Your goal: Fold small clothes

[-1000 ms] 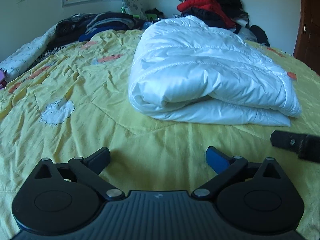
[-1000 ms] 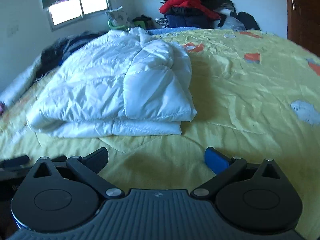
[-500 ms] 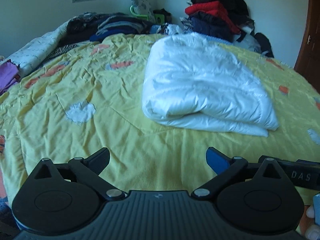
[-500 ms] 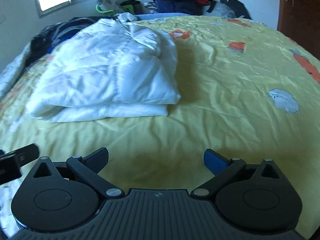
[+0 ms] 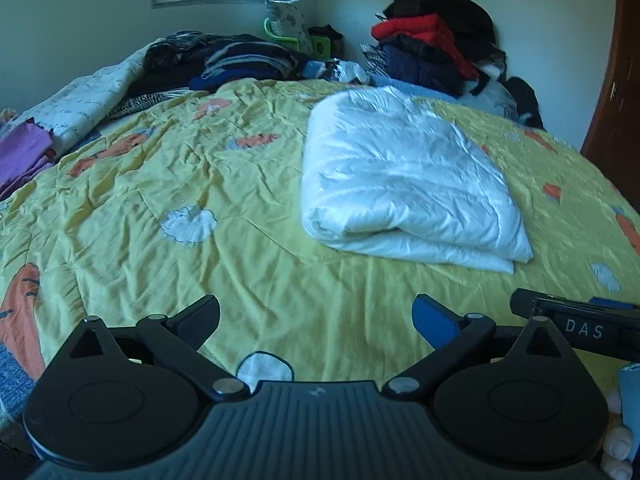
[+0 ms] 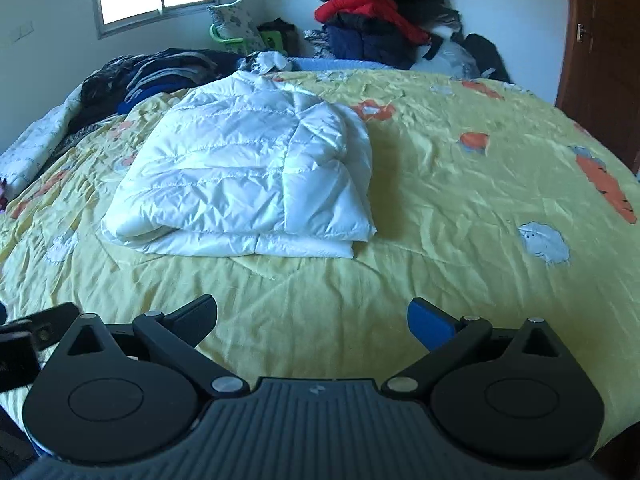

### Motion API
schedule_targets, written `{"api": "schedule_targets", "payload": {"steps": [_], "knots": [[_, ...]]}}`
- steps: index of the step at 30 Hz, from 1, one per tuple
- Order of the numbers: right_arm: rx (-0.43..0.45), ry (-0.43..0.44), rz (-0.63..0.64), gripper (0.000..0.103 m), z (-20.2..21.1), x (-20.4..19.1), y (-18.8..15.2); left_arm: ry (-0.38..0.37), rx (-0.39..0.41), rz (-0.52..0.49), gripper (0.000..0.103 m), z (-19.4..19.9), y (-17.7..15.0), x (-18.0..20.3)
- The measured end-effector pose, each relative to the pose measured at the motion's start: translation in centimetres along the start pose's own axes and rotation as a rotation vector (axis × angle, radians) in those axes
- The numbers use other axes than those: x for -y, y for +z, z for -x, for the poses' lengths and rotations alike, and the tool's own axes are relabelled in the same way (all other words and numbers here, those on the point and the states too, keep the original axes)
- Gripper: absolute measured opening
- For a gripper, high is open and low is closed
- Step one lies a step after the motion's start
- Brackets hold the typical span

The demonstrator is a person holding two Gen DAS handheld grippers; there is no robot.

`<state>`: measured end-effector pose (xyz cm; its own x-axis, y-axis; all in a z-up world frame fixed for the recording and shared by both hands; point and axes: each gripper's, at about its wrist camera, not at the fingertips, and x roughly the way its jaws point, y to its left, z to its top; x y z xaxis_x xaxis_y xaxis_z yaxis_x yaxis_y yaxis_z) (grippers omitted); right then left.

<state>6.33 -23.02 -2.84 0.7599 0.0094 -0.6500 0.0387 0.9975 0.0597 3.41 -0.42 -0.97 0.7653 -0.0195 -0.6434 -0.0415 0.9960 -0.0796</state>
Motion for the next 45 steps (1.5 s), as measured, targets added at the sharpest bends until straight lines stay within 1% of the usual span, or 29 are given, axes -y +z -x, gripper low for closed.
{"api": "schedule_targets", "payload": {"steps": [4,16,19,32,45], "knots": [[-0.001,0.001,-0.023,0.103,-0.25,0.31,0.30,0.001,0.003,-0.006,0.103,0.08,0.28,-0.12],[0.004,0.008,-0.012,0.103,-0.15,0.03,0.16,0.005,0.013,-0.005,0.103,0.35,0.35,0.01],[0.004,0.008,-0.013,0.103,-0.16,0.04,0.16,-0.006,0.010,-0.003,0.103,0.36,0.33,-0.03],[-0.006,0.014,-0.017,0.103,-0.32,0.07,-0.08,-0.002,-0.004,0.007,0.103,0.19,0.16,0.02],[-0.010,0.016,-0.022,0.103,-0.37,0.14,-0.09,-0.007,-0.001,0.007,0.103,0.25,0.18,0.03]]}}
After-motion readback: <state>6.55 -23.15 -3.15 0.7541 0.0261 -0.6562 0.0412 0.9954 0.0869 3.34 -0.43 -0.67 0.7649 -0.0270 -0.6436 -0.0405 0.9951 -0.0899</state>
